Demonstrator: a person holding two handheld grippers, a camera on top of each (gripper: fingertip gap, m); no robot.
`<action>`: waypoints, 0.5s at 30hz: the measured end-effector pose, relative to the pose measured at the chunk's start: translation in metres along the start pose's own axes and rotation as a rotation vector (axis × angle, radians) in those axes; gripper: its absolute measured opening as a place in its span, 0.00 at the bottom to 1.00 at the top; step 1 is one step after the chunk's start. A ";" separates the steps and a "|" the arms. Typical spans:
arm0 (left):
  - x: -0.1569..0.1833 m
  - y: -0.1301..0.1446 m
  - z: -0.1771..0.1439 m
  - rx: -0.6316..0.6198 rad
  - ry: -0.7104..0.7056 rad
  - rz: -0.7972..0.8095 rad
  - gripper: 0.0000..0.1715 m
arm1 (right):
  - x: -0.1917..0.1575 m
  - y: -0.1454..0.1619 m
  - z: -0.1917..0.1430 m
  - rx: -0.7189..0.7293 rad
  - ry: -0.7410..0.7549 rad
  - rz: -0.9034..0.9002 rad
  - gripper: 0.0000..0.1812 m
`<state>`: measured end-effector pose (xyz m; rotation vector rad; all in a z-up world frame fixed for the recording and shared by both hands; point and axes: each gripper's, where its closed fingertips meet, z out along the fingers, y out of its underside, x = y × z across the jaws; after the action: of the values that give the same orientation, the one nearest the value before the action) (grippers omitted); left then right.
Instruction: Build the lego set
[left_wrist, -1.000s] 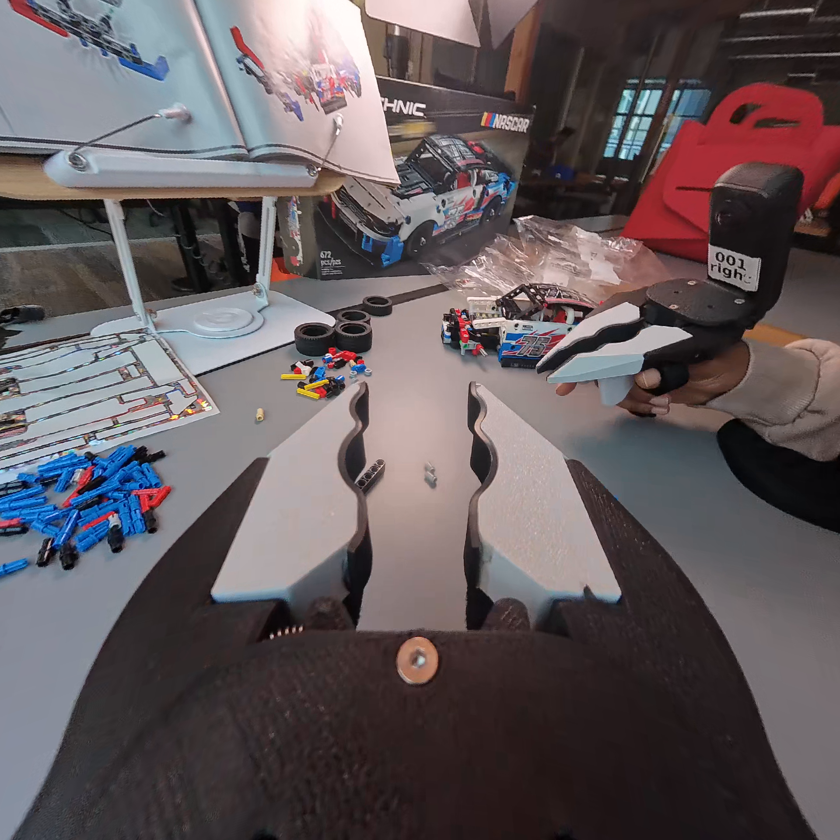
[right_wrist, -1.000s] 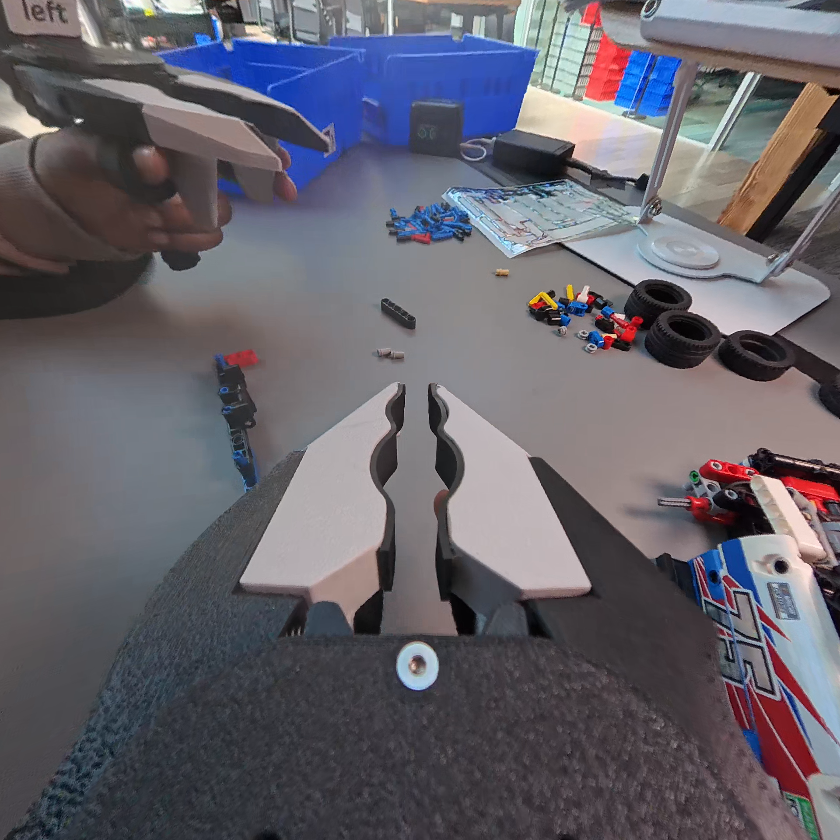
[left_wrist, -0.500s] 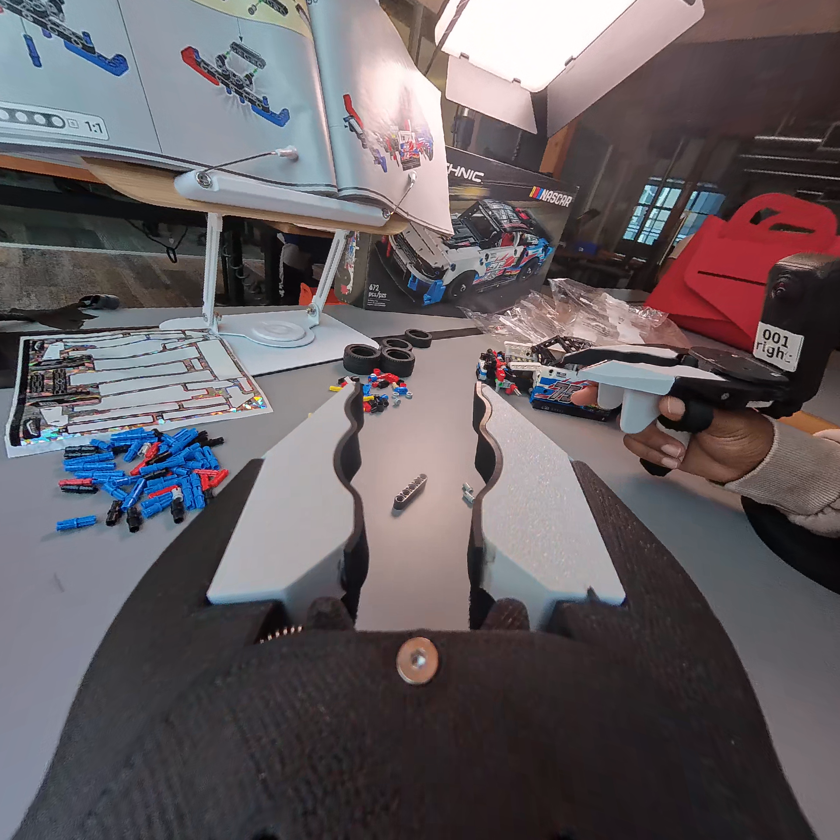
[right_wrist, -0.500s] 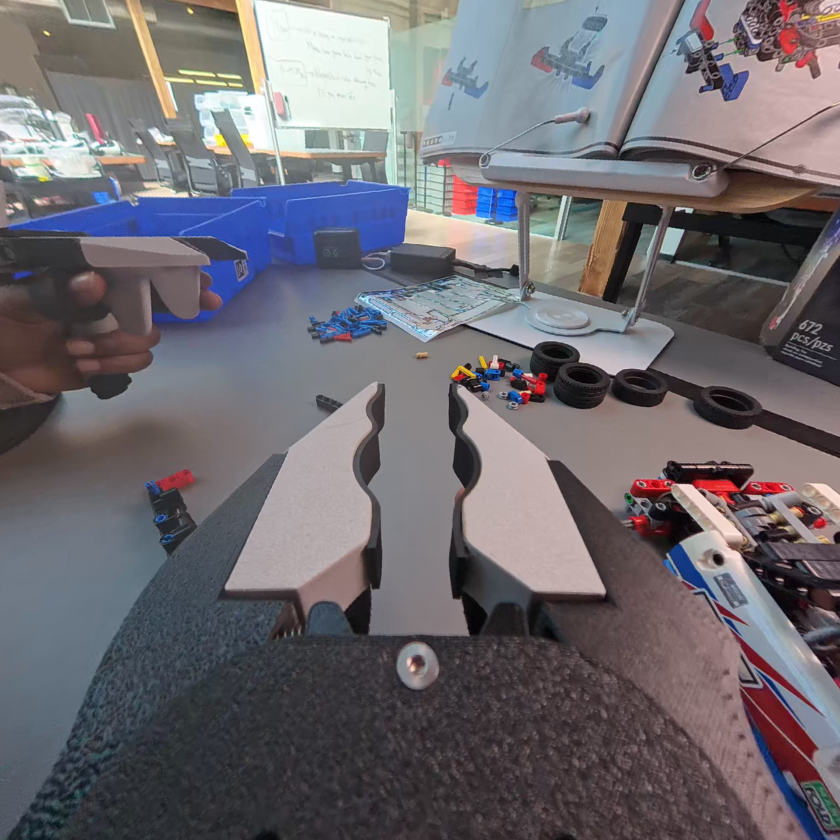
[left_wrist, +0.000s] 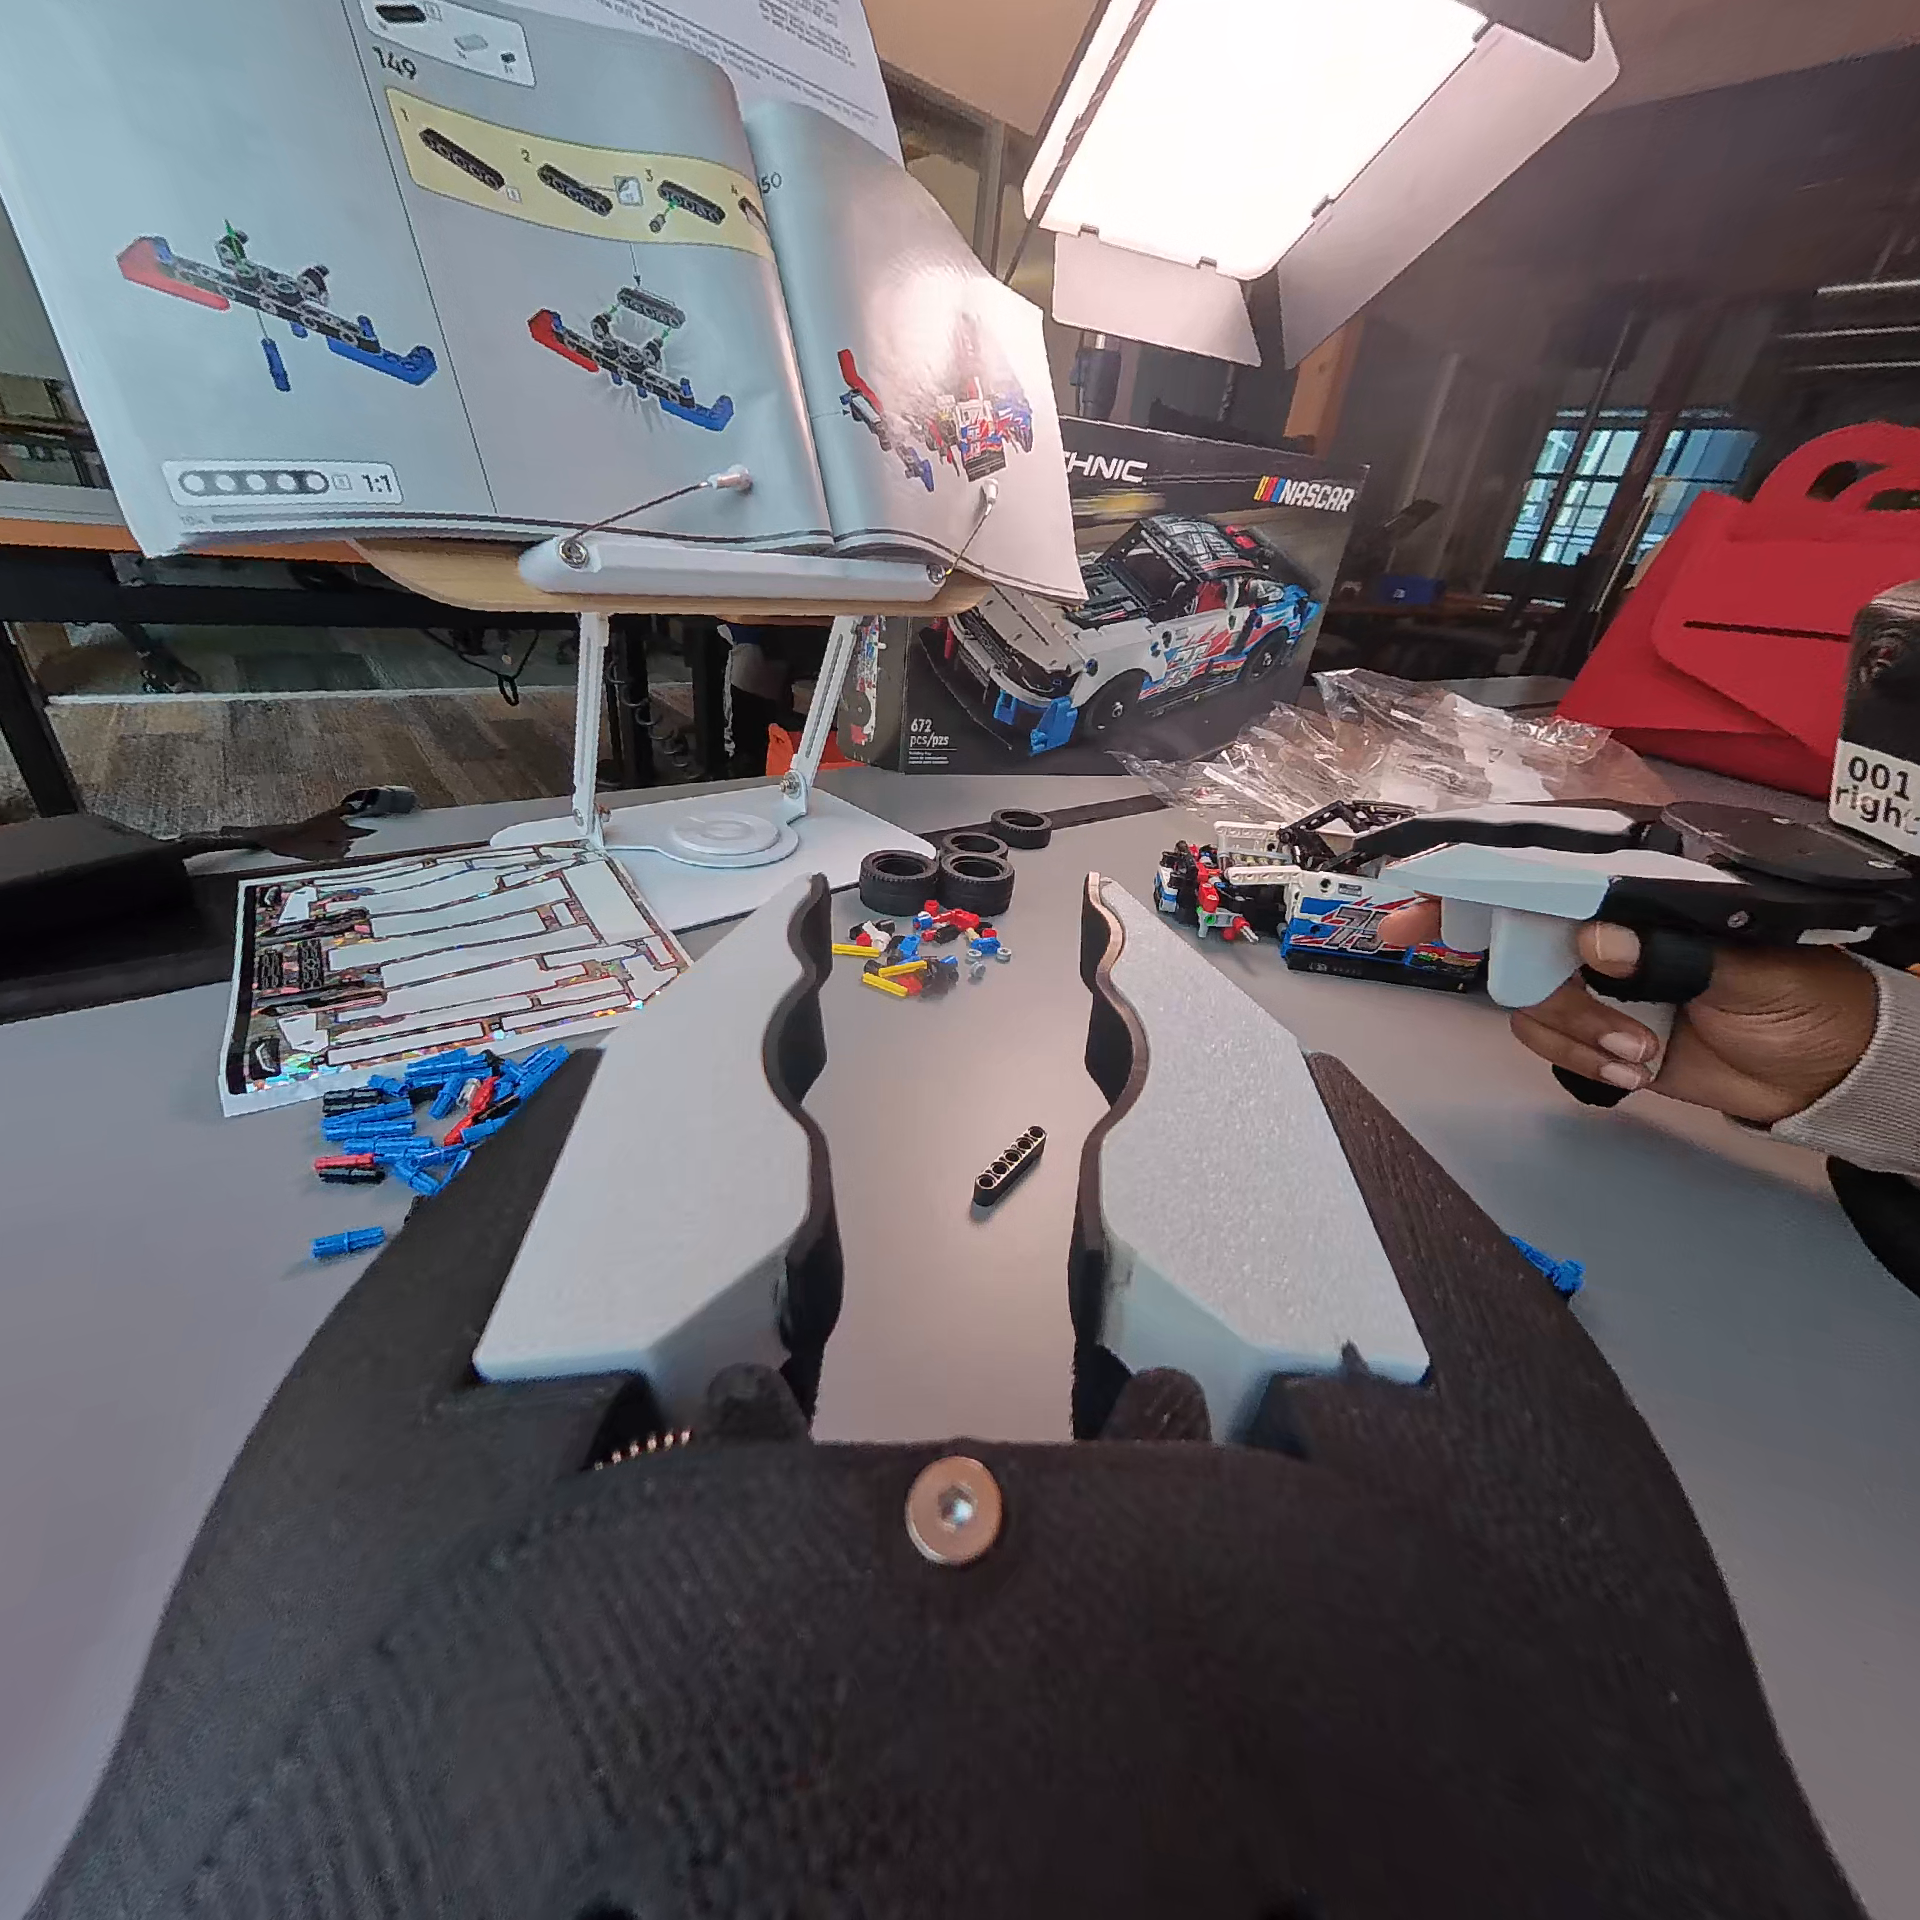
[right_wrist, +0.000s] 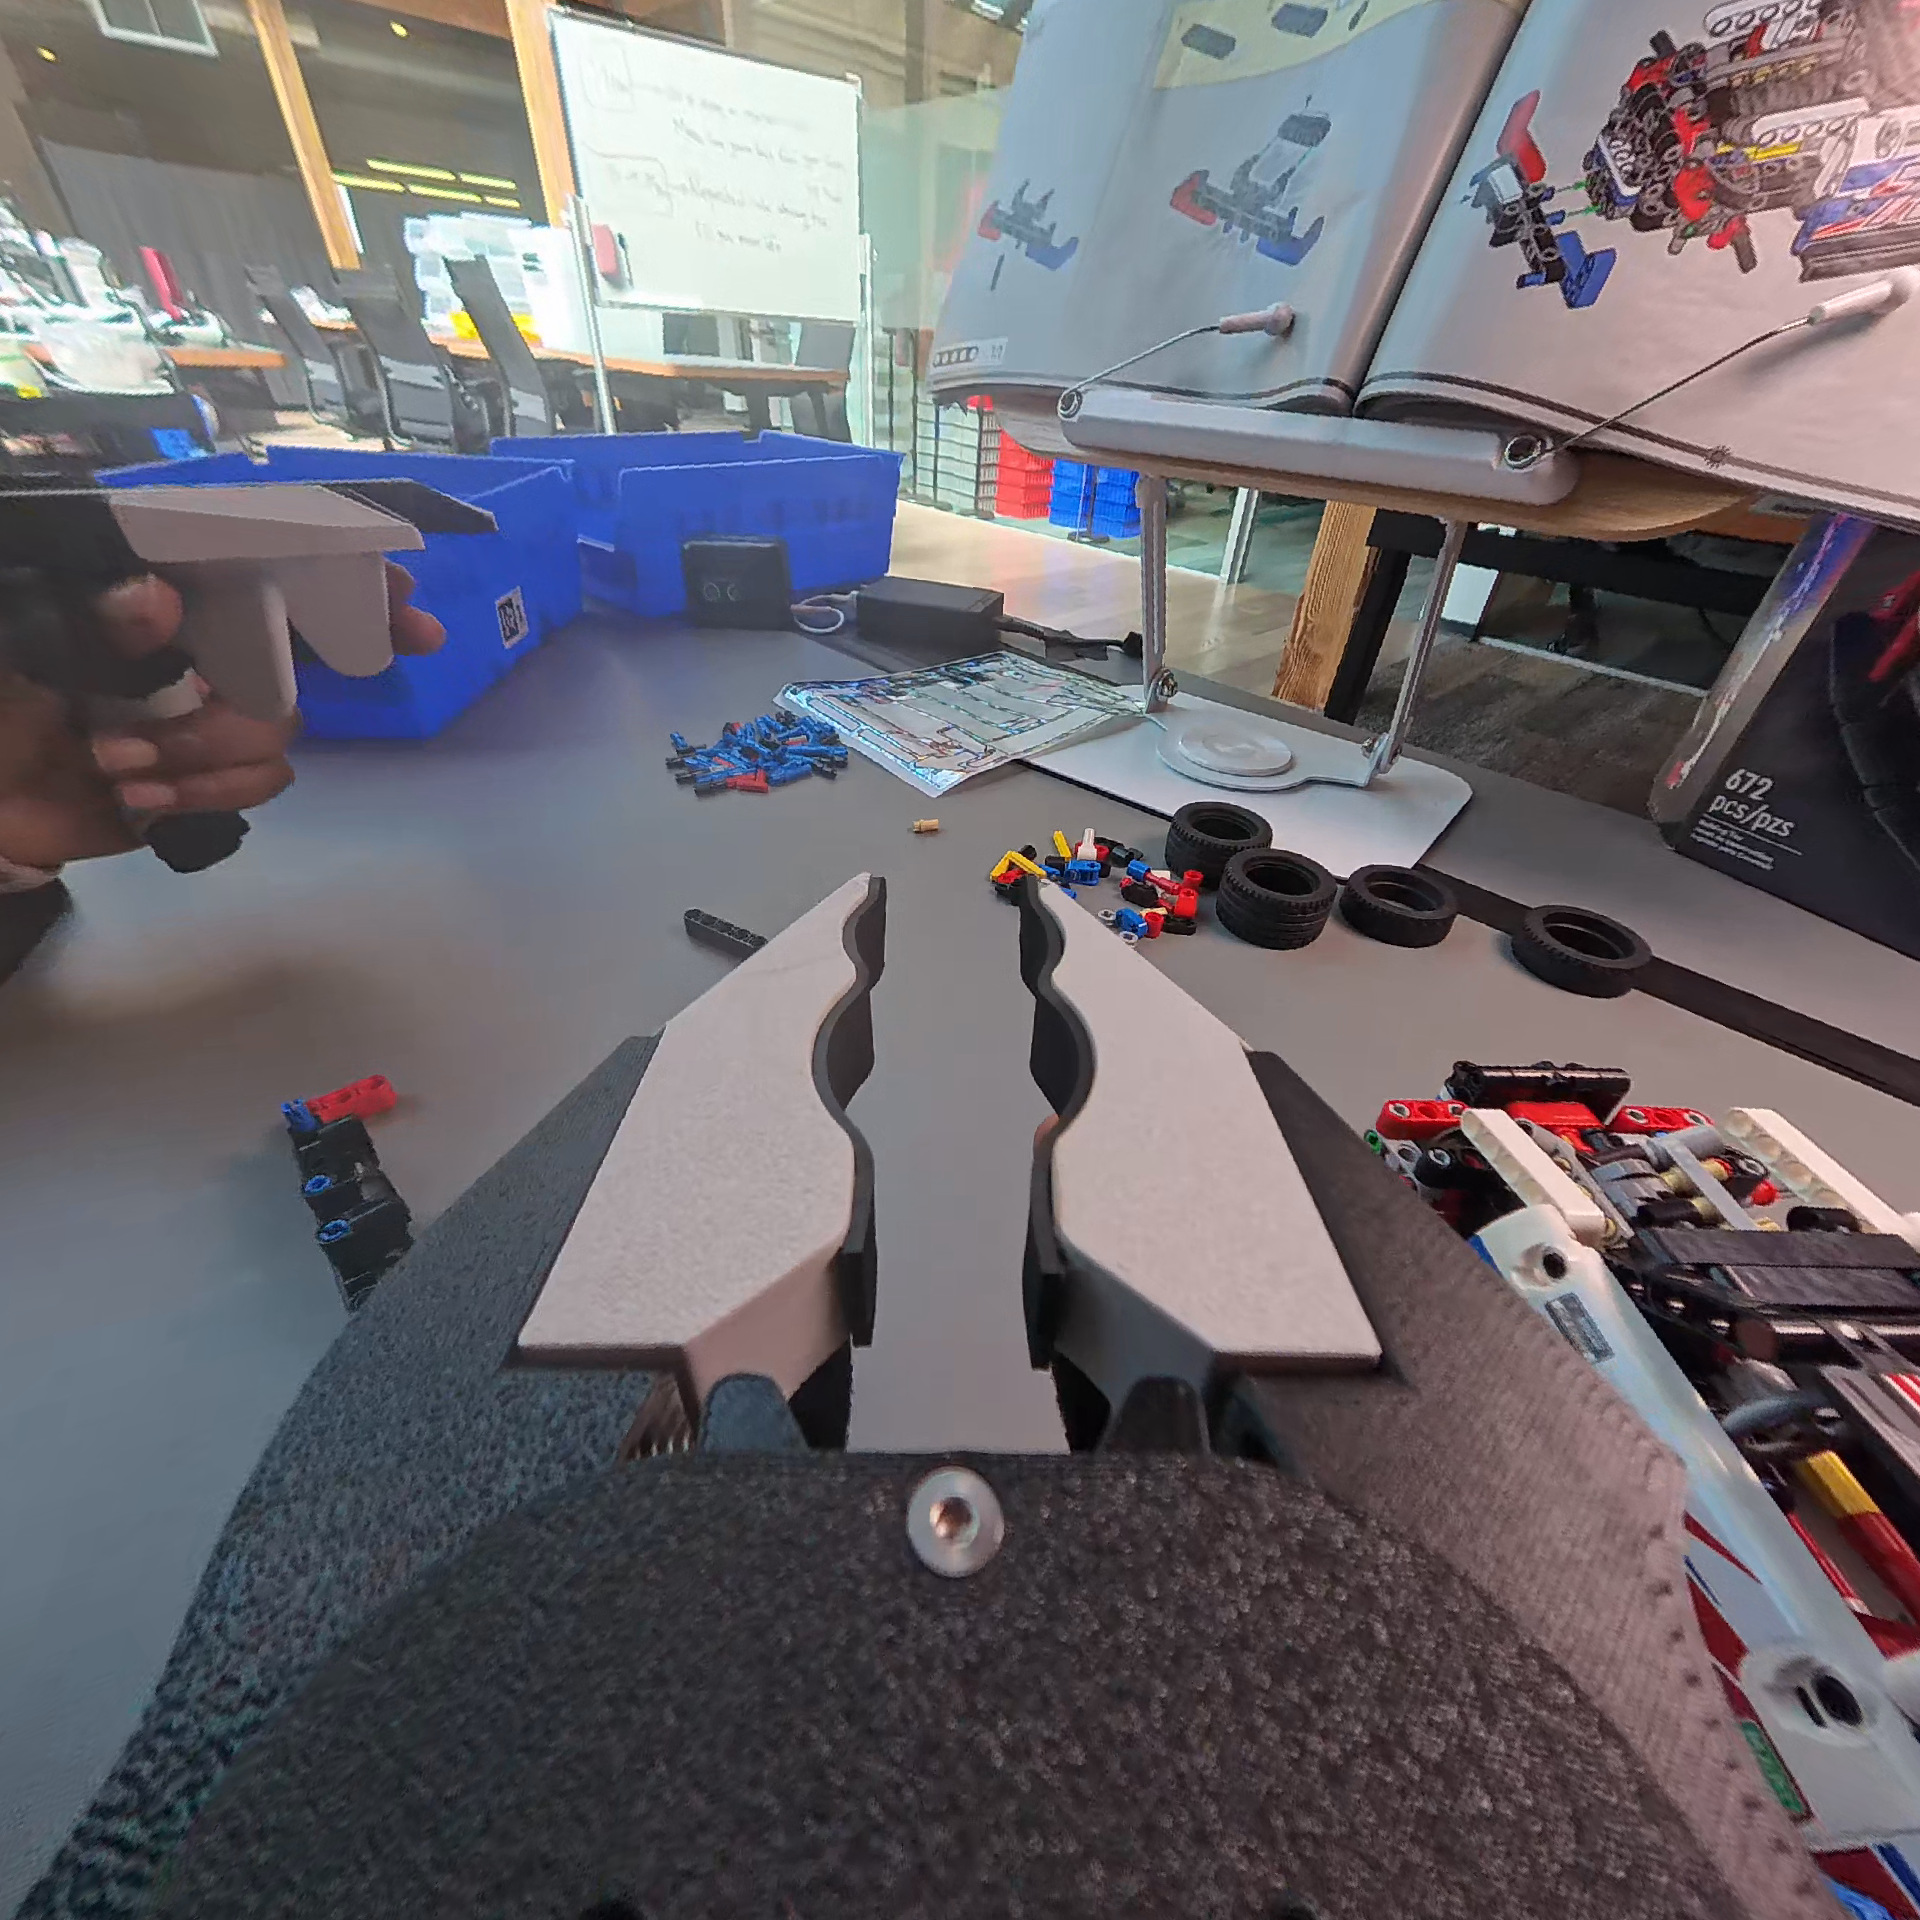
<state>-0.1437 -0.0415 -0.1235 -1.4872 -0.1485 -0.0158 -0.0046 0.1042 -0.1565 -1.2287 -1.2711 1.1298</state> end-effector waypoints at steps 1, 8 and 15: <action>0.000 -0.002 -0.001 0.005 -0.002 0.003 0.27 | 0.000 0.001 0.000 -0.003 0.000 0.001 0.13; 0.000 -0.007 -0.004 0.015 -0.010 0.045 0.27 | 0.002 0.005 0.002 -0.012 -0.002 0.022 0.12; -0.002 -0.008 -0.005 0.014 -0.023 0.063 0.27 | 0.001 0.003 0.001 -0.011 -0.002 0.017 0.12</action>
<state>-0.1465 -0.0470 -0.1162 -1.4782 -0.1205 0.0530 -0.0054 0.1055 -0.1598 -1.2486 -1.2719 1.1379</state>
